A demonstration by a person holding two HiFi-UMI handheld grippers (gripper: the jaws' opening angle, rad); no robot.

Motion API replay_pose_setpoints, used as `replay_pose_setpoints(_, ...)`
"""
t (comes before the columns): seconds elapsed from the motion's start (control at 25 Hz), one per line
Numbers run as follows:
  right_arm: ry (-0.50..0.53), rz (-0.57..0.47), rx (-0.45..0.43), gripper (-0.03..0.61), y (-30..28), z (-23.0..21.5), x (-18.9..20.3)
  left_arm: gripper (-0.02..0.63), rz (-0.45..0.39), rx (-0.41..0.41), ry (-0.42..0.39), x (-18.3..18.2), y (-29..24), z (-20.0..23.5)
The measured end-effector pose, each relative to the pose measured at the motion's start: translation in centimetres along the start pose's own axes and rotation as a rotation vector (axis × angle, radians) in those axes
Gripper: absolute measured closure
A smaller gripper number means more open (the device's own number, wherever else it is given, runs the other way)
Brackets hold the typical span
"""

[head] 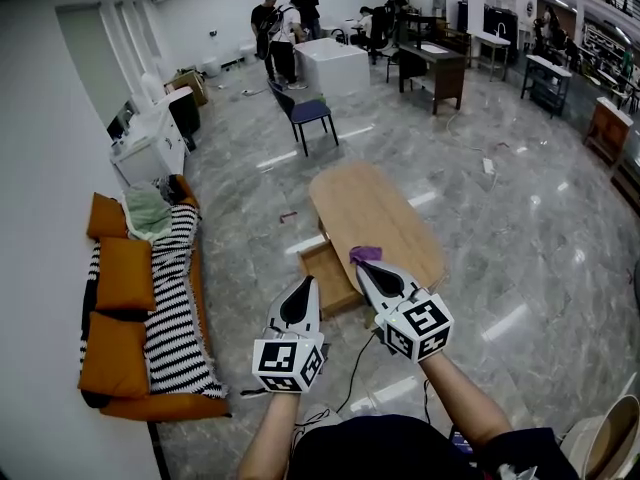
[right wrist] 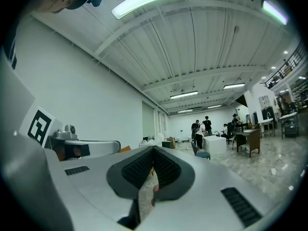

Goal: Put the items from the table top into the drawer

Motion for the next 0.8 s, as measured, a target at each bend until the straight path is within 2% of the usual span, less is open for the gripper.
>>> replay_pose_setpoints(0.28,-0.009,0.008,-0.010,0.561,-0.5,-0.2,0.3,0.616,0.008,-0.014,-0.003,0.1,0.0,0.4)
replay_pose_setpoints(0.52,0.003,0.019,-0.005,0.561,-2.3,-0.1,0.1,0.616,0.004,0.013,0.042,-0.1,-0.6,2.1)
replay_pose_setpoints(0.8,0.016,0.027,0.024,0.561,-5.7,0.7,-0.8,0.617,0.007,0.029,0.023,-0.9,-1.7,6.0)
Point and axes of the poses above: the fingertips, and each gripper's own axes: y backward along the fingers, z to its left, x out of its underside, the point moved 7 cm from there along y, backward along the fingers, and after that the axes turned 14 degrees about z, right-handed, at the moved point
